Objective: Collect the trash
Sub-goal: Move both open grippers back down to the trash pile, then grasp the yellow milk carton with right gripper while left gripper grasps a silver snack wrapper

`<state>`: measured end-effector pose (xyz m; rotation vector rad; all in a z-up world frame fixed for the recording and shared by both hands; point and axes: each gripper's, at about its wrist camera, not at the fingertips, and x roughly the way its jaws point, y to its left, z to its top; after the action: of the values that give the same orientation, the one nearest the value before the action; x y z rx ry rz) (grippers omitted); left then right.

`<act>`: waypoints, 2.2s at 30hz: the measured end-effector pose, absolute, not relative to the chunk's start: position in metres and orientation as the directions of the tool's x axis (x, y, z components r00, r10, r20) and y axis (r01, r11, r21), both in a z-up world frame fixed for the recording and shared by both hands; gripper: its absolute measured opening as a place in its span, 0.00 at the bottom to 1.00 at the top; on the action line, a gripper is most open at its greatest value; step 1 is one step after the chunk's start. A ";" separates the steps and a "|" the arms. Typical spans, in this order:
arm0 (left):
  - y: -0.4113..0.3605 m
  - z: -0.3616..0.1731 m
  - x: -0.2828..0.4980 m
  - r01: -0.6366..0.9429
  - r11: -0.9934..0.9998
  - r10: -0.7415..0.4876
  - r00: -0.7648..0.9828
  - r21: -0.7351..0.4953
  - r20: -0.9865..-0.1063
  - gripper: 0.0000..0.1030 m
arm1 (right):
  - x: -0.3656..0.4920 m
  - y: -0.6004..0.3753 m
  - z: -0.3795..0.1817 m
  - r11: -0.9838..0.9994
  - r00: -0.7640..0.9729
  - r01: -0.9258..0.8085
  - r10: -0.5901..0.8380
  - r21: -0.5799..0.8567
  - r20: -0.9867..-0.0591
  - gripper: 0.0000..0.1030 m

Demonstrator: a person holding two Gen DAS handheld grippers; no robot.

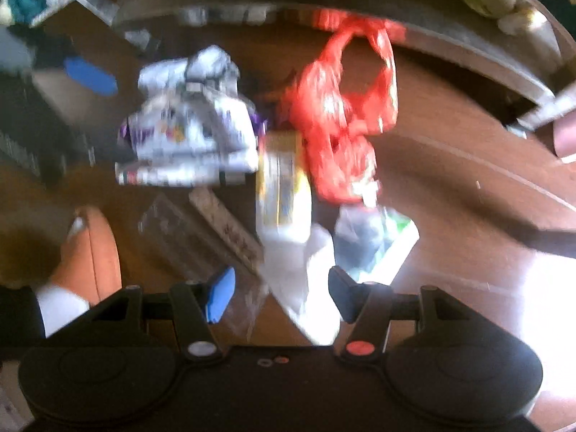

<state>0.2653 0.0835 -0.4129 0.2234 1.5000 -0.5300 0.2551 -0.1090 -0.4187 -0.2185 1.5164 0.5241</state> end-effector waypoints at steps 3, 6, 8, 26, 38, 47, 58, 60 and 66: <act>0.083 -0.425 0.263 0.511 0.843 -0.195 0.001 -0.167 -0.981 0.91 | 0.273 -0.097 -0.425 0.854 -0.008 -0.473 0.241 0.216 -0.970 0.55; 0.081 -0.435 0.260 0.590 0.799 -0.159 0.020 -0.117 -0.987 0.91 | 0.280 -0.083 -0.443 0.826 -0.031 -0.525 0.221 0.204 -0.975 0.55; 0.081 -0.441 0.260 0.622 0.778 -0.141 0.039 -0.087 -0.989 0.91 | 0.277 -0.079 -0.455 0.814 -0.041 -0.551 0.194 0.184 -0.980 0.55; 0.084 -0.482 0.282 0.510 0.845 -0.181 -0.009 -0.160 -0.983 0.59 | 0.284 -0.065 -0.509 0.867 -0.062 -0.473 0.148 0.160 -0.987 0.55; 0.101 -0.475 0.288 0.404 0.890 -0.234 0.010 -0.210 -0.972 0.09 | 0.293 -0.058 -0.513 0.914 -0.074 -0.389 0.095 0.116 -0.993 0.49; 0.110 -0.454 0.285 0.373 0.896 -0.269 0.025 -0.241 -0.963 0.05 | 0.287 -0.067 -0.487 0.925 -0.076 -0.352 0.124 0.143 -0.989 0.48; 0.104 -0.426 0.289 0.357 0.898 -0.291 0.043 -0.258 -0.956 0.02 | 0.279 -0.078 -0.430 0.928 -0.058 -0.328 0.167 0.176 -0.984 0.48; 0.103 -0.417 0.289 0.373 0.897 -0.276 0.053 -0.238 -0.960 0.02 | 0.277 -0.077 -0.416 0.929 -0.050 -0.326 0.168 0.175 -0.984 0.48; 0.101 -0.404 0.293 0.357 0.899 -0.295 0.068 -0.253 -0.953 0.03 | 0.273 -0.089 -0.362 0.941 -0.017 -0.250 0.231 0.228 -0.973 0.48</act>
<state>0.2930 0.1011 -0.4037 0.0526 1.4204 -0.4917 0.2725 -0.0888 -0.3624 -0.0154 1.5418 0.3815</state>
